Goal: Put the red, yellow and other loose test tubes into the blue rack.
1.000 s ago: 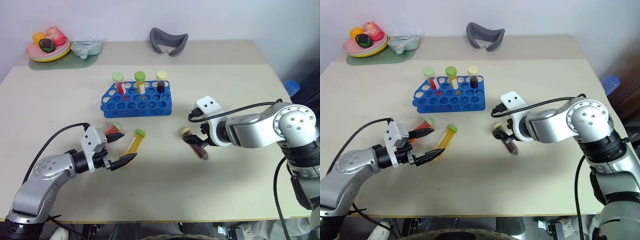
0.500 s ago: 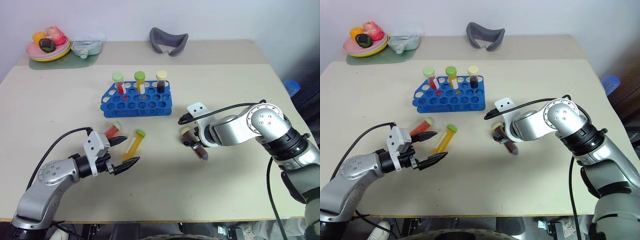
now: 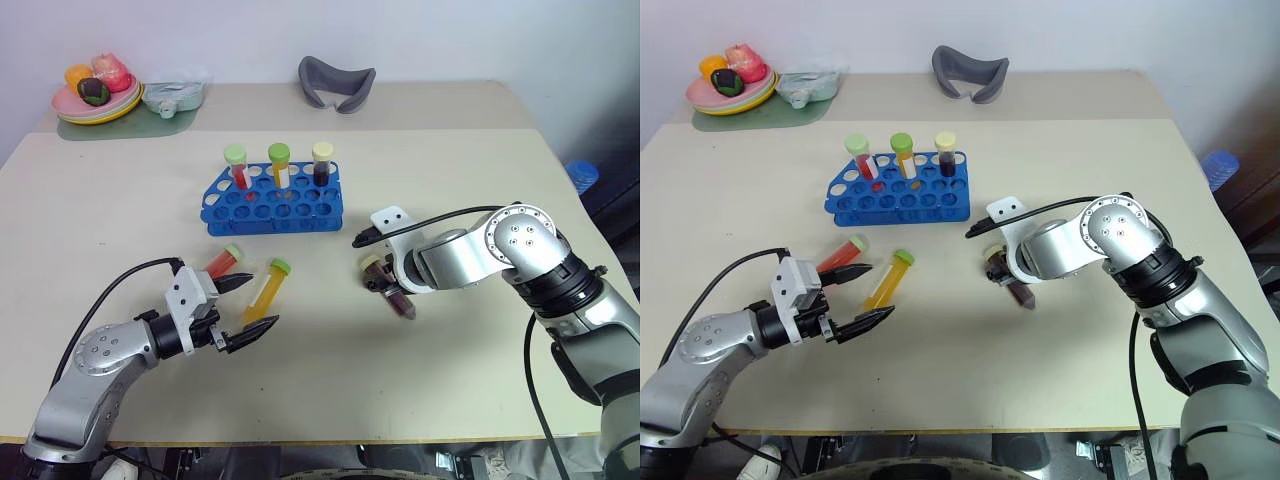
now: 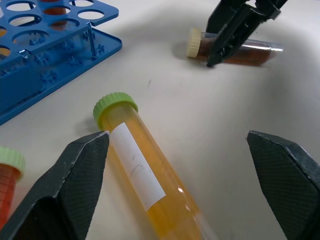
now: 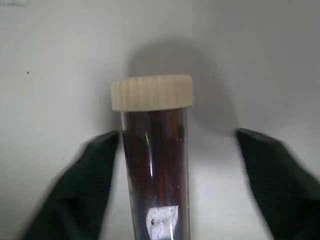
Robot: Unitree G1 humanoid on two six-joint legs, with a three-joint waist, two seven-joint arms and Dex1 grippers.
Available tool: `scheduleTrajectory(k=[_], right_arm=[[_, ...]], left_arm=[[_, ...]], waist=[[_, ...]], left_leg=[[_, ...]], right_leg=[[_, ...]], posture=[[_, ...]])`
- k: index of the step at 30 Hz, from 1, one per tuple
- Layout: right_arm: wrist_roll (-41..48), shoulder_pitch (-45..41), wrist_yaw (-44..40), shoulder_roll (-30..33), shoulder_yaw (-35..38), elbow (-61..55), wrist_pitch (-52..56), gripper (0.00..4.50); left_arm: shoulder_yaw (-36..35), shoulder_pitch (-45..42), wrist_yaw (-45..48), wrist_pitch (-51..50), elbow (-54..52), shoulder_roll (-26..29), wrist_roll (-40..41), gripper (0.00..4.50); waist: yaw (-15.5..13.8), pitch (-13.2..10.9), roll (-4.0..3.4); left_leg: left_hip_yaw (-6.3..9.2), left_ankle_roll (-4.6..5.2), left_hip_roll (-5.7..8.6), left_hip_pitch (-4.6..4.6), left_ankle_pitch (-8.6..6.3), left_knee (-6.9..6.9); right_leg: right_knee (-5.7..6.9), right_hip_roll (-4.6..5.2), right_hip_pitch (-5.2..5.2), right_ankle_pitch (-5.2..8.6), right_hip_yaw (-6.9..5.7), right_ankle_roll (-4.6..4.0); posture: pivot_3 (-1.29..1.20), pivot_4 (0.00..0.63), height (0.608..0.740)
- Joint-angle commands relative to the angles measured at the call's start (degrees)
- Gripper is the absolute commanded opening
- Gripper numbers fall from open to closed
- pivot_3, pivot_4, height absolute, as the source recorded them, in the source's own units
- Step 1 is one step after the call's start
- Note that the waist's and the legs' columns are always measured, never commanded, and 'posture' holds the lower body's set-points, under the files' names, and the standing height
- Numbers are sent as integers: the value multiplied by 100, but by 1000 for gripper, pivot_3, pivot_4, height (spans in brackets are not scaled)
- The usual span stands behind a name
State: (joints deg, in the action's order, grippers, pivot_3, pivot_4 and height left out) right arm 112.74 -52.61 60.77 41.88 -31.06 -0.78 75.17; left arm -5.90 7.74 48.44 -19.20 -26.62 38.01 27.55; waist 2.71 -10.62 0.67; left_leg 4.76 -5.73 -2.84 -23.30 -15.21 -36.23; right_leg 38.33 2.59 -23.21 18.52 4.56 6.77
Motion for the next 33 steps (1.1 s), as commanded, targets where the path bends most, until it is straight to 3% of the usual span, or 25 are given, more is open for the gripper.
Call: scheduleTrajectory(k=[1,17,18,19,25,28,31,33], right_arm=[[26,-39,-42,-110,-23,108,119,1702],[26,-198,-33,-265,201,52,44,1702],[26,-178,-40,-265,199,35,41,1182],[26,-187,-40,-254,181,15,44,958],[26,-489,-211,-225,178,-217,25,873],[-182,-661,-971,-254,467,-853,-22,873],[-1756,-448,-2849,-296,1221,-1897,-724,873],[-3045,-262,-4192,-108,1324,-2436,-1389,873]], left_arm=[[-83,8,-20,41,-130,0,35,4500],[-57,-155,-123,-48,-117,14,20,4500],[-50,-171,-132,-57,-121,13,21,4500],[-46,-182,-139,-69,-128,15,26,4500],[-68,-202,-171,-134,-164,24,46,4500],[-206,-114,-179,-100,-110,22,45,4500],[-423,33,-224,-109,-125,-15,159,4500],[-568,104,-278,-119,-119,-80,268,4500]], waist=[[0,0,0],[41,-1,-1],[43,-1,-2],[45,-1,-2],[68,-5,-9],[95,-7,-11],[90,-7,-10],[67,-7,-10]], left_leg=[[0,0,0,0,0,0],[0,0,0,0,0,0],[0,0,0,0,0,1],[0,0,0,0,0,1],[0,0,0,-2,0,1],[1,0,0,-4,0,2],[5,0,-1,-5,0,6],[6,0,-1,-9,0,6]], right_leg=[[0,0,0,0,0,0],[1,-1,-1,0,0,0],[1,-1,-1,0,0,0],[2,-1,-2,0,0,0],[1,-1,-3,0,0,0],[5,-1,-9,0,0,0],[3,-3,-11,0,-3,0],[-2,-1,-12,1,-5,0]], posture=[[0,150,740],[0,150,740],[0,150,740],[0,150,740],[0,150,740],[0,150,740],[0,150,740],[0,150,740]])
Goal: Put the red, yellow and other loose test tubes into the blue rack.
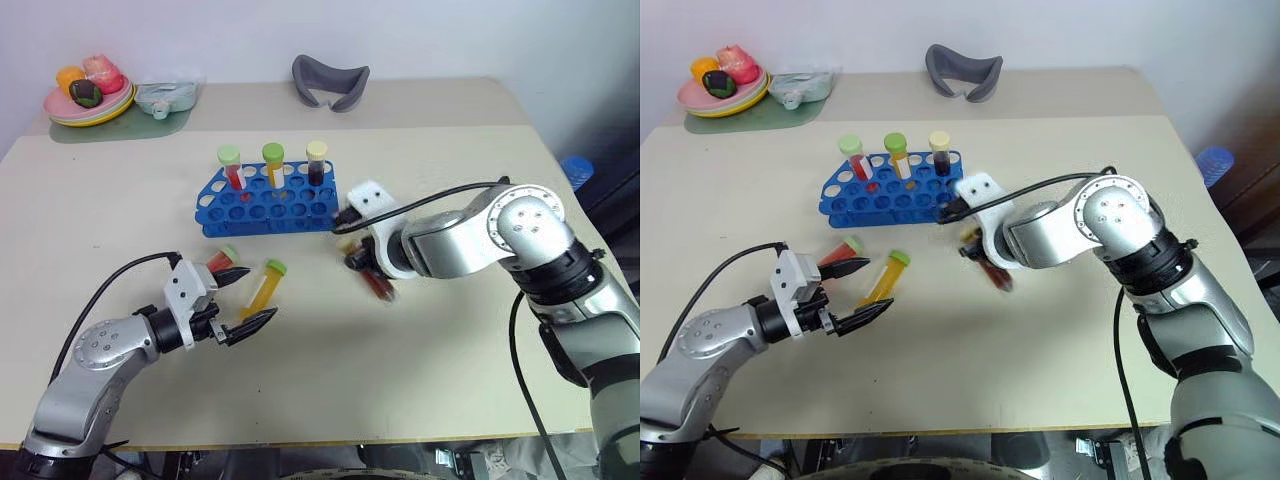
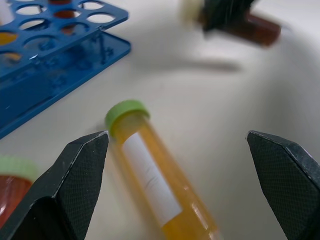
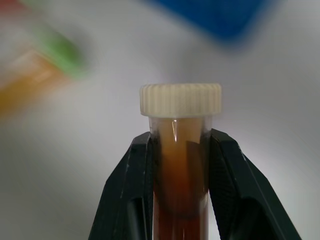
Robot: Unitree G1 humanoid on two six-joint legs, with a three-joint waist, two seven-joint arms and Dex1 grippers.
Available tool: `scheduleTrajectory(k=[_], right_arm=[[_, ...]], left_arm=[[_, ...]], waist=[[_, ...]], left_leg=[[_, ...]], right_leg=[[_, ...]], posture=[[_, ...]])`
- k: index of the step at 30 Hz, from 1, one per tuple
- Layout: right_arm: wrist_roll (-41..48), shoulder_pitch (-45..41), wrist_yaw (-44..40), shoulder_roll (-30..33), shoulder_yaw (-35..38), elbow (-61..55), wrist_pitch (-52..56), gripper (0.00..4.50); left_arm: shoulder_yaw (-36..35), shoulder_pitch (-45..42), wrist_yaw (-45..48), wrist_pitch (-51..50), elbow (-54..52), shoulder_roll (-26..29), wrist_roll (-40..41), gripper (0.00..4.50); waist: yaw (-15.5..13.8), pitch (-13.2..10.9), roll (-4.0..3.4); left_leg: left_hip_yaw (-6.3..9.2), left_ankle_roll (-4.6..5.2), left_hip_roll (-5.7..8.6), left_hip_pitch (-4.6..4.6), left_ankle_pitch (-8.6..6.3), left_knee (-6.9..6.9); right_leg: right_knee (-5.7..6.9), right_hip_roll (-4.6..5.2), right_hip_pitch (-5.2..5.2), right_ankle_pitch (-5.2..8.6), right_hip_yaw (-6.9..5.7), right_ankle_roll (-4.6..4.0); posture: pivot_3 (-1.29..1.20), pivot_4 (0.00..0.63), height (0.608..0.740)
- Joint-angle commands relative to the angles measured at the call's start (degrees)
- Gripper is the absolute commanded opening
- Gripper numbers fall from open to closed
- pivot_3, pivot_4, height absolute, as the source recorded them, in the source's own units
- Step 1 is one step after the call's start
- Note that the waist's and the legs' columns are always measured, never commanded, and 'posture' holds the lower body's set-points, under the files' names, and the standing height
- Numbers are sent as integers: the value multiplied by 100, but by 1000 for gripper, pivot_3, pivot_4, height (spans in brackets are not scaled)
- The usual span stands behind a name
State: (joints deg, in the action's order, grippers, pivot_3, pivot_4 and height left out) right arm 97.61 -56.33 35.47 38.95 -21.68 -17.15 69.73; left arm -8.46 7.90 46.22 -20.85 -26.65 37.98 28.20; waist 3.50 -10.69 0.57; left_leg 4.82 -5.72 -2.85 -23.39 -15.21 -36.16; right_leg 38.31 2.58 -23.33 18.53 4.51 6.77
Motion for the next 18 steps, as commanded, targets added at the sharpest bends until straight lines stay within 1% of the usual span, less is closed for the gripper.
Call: scheduleTrajectory(k=[1,2,3,4,7,9,11,13,15,18], right_arm=[[-2328,290,-2396,317,326,-992,-1392,873],[-2931,445,-2942,388,274,-1091,-1793,873],[-3609,590,-3298,345,135,-1003,-2255,873],[-4133,742,-3474,143,72,-786,-2683,873],[-5601,979,-3585,-869,-83,106,-4002,873],[-6370,1107,-3633,-1651,-68,747,-4963,873],[-6892,1201,-3761,-2205,-20,1250,-5589,873],[-7347,1302,-3940,-2624,50,1762,-6194,873],[-7633,1364,-4048,-2947,165,2102,-6588,873],[-7971,1487,-4240,-3244,344,2492,-7088,873]], left_arm=[[-388,120,-126,56,-97,-158,259,4500],[-440,140,-167,61,-81,-218,292,4500],[-500,156,-229,115,-18,-313,293,4500],[-545,161,-288,191,60,-411,266,4500],[-561,73,-503,490,359,-708,59,4500],[-487,-92,-686,655,536,-894,-92,4500],[-453,-198,-730,773,680,-999,-161,4500],[-393,-300,-802,795,731,-1113,-172,4500],[-395,-357,-823,782,720,-1159,-132,4500],[-416,-391,-830,759,699,-1176,-96,4500]], waist=[[-34,1,1],[-71,2,3],[-92,3,5],[-96,3,5],[-49,3,5],[-21,3,5],[-2,4,6],[11,4,7],[9,5,8],[29,4,7]], left_leg=[[0,0,0,0,0,-2],[0,0,1,0,0,-2],[0,0,1,1,0,-3],[-1,0,1,2,0,-5],[-6,-1,0,12,0,-7],[-6,-3,0,15,2,-5],[-5,-7,0,12,4,-6],[-6,-9,1,11,5,-5],[-6,-12,3,10,6,-6],[-4,-18,3,11,10,-6]], right_leg=[[-1,0,1,0,-1,0],[-4,1,2,0,-1,0],[-8,2,7,0,-4,1],[-10,3,10,-1,-4,1],[-1,1,13,-2,1,-1],[11,-2,9,-2,2,-1],[15,-1,6,-2,2,-1],[13,3,6,-2,1,-1],[12,8,7,-3,0,0],[16,6,8,-3,-1,0]], posture=[[0,150,740],[0,150,740],[0,150,740],[0,150,740],[0,150,740],[0,150,740],[0,150,740],[0,150,740],[0,150,740],[0,150,740]])
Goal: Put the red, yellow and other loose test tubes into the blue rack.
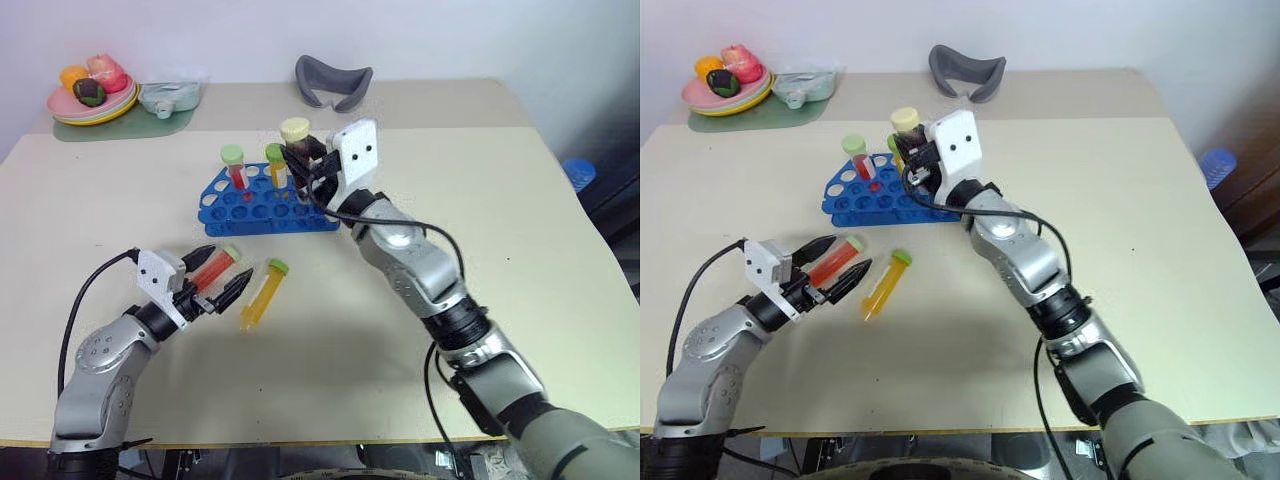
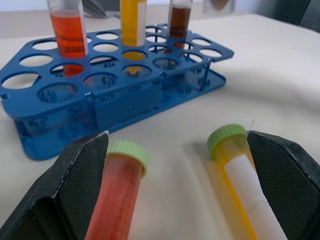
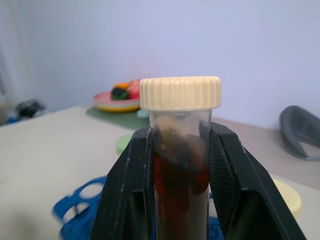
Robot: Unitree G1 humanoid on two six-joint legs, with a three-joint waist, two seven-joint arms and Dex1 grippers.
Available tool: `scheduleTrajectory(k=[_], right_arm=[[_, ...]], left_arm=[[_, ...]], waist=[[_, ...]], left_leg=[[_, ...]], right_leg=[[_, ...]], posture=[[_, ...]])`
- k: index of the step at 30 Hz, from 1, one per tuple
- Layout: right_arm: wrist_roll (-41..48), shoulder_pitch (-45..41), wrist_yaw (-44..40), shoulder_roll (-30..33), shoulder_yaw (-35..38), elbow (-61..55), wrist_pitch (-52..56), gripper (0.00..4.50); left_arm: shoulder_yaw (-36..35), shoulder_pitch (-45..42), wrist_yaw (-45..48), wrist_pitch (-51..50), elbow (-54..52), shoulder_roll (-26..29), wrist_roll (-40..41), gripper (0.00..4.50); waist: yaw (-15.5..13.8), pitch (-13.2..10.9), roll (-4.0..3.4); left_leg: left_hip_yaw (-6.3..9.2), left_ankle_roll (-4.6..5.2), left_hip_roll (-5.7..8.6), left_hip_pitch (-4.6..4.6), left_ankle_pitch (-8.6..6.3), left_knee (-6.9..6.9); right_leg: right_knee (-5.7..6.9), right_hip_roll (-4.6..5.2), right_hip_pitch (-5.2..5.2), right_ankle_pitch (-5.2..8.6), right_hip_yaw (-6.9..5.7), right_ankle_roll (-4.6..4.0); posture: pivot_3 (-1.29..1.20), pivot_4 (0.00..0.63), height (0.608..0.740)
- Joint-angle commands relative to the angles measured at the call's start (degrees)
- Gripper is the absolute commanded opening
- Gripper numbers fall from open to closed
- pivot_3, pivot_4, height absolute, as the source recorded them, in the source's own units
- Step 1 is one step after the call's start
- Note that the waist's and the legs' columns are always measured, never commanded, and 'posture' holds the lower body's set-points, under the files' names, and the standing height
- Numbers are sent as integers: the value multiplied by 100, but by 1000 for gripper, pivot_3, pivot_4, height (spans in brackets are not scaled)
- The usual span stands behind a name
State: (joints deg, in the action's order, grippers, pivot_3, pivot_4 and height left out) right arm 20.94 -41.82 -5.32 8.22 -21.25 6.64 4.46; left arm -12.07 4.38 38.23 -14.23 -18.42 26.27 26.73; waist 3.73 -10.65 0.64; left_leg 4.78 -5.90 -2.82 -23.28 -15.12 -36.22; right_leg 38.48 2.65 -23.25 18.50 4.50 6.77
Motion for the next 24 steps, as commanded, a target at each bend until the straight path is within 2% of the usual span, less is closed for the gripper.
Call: scheduleTrajectory(k=[1,16,24], right_arm=[[-383,74,-215,-242,358,202,-682,873],[-1196,253,-650,-997,909,1305,-1425,873],[-1349,263,-737,-1120,1149,1559,-1667,873]], left_arm=[[-61,-39,-34,93,-129,-4,50,4500],[-262,91,-57,-212,-463,214,357,4500],[-242,117,-118,-337,-632,266,452,4500]], waist=[[16,0,0],[38,-1,-2],[39,-1,-2]], left_leg=[[0,-2,0,1,1,0],[-1,-8,0,16,4,-1],[-1,-10,0,22,6,-1]], right_leg=[[3,0,0,0,0,0],[29,-3,0,0,5,-1],[43,-3,0,1,6,-1]], posture=[[0,150,740],[0,150,740],[0,150,740]])
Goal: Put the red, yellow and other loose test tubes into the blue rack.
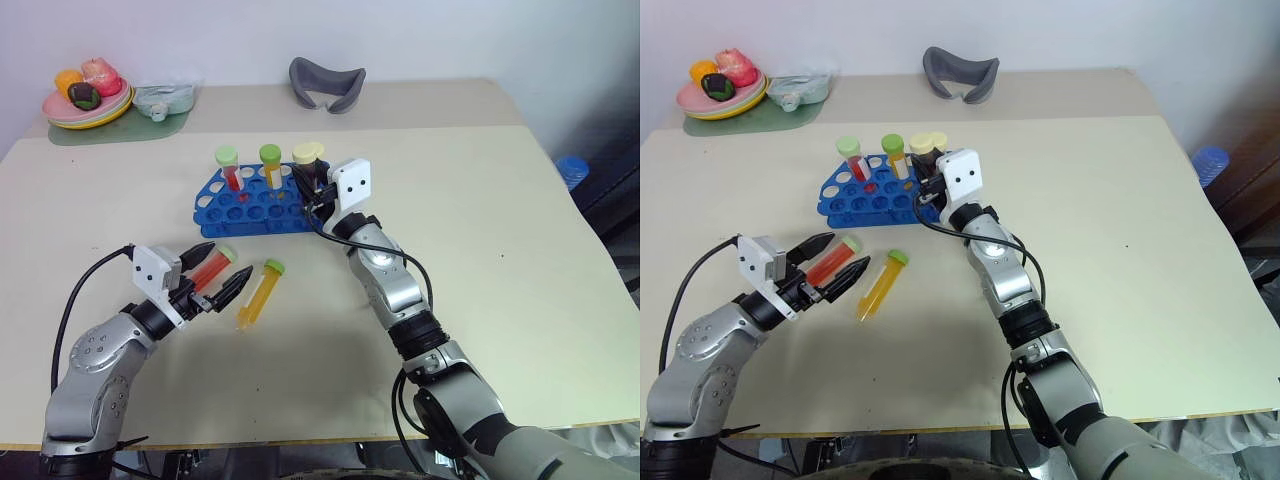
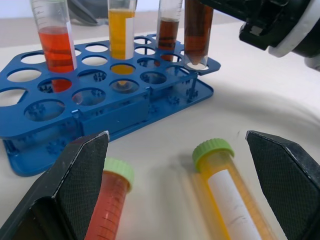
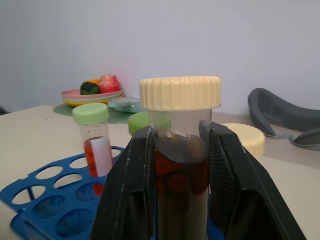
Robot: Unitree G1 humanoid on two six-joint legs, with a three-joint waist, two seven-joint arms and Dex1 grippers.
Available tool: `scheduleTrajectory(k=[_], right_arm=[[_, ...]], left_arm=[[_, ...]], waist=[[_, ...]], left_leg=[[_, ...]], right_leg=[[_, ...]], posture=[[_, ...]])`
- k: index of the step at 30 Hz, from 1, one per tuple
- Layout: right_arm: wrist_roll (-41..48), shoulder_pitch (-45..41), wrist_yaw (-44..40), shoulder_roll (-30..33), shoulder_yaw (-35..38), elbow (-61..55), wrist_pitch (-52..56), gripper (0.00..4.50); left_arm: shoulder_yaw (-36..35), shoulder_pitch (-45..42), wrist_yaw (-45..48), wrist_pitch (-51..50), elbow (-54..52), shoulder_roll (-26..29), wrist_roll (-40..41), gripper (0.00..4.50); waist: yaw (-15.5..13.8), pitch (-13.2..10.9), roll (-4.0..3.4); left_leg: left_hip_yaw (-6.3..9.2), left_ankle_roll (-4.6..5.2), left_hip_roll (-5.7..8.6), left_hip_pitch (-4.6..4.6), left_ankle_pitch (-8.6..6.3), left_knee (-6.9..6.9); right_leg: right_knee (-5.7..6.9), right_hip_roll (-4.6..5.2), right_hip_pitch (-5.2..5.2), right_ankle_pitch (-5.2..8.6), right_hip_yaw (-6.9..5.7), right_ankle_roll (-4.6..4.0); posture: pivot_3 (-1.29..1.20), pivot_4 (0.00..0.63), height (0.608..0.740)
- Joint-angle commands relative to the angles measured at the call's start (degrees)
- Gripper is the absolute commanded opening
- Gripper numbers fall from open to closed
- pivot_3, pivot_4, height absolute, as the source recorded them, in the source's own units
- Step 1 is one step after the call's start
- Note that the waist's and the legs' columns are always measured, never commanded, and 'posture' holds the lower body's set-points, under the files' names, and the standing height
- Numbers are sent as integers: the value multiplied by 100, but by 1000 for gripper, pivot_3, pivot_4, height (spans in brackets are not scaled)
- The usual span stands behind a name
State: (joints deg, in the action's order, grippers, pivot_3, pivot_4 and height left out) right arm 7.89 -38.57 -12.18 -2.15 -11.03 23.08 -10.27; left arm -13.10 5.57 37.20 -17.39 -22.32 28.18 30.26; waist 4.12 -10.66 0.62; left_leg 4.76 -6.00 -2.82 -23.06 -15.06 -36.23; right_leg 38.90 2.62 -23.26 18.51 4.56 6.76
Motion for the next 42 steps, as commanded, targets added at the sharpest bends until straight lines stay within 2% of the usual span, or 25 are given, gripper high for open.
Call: scheduleTrajectory(k=[1,27,29,32,34,35,42], right_arm=[[-50,-40,-58,-84,154,-94,-197,873],[-295,-99,-218,-297,343,465,-443,873],[-287,-81,-247,-294,364,457,-444,1890],[-325,-58,-234,-274,388,435,-457,3148],[-336,-21,-246,-260,393,397,-458,4194],[-338,22,-261,-250,387,351,-448,4474],[-331,160,-294,-220,383,139,-349,4474]], left_arm=[[-143,-2,-18,-35,-256,85,110,4500],[-89,-69,-129,-201,-402,148,190,4500],[-75,-75,-147,-198,-403,135,187,4500],[-56,-77,-162,-189,-399,115,181,4500],[-46,-80,-169,-181,-391,105,174,4500],[-40,-82,-175,-176,-389,98,171,4500],[-10,-62,-199,-168,-400,77,168,4500]], waist=[[0,0,0],[3,0,0],[3,0,0],[2,0,0],[3,0,0],[2,0,0],[3,0,0]], left_leg=[[0,0,0,0,0,0],[-4,-1,0,26,1,2],[-5,-1,0,28,1,3],[-6,-1,0,29,1,4],[-6,-1,0,29,1,4],[-6,-1,0,29,1,4],[-6,-1,0,30,1,4]], right_leg=[[0,0,0,0,0,0],[6,-1,17,0,5,-1],[6,-1,18,0,6,-1],[6,-1,18,0,6,-1],[6,-1,18,1,6,-1],[6,-1,18,0,7,-1],[6,-1,18,1,7,-1]], posture=[[0,150,740],[0,150,740],[0,150,740],[0,150,740],[0,150,740],[0,150,740],[0,150,740]])
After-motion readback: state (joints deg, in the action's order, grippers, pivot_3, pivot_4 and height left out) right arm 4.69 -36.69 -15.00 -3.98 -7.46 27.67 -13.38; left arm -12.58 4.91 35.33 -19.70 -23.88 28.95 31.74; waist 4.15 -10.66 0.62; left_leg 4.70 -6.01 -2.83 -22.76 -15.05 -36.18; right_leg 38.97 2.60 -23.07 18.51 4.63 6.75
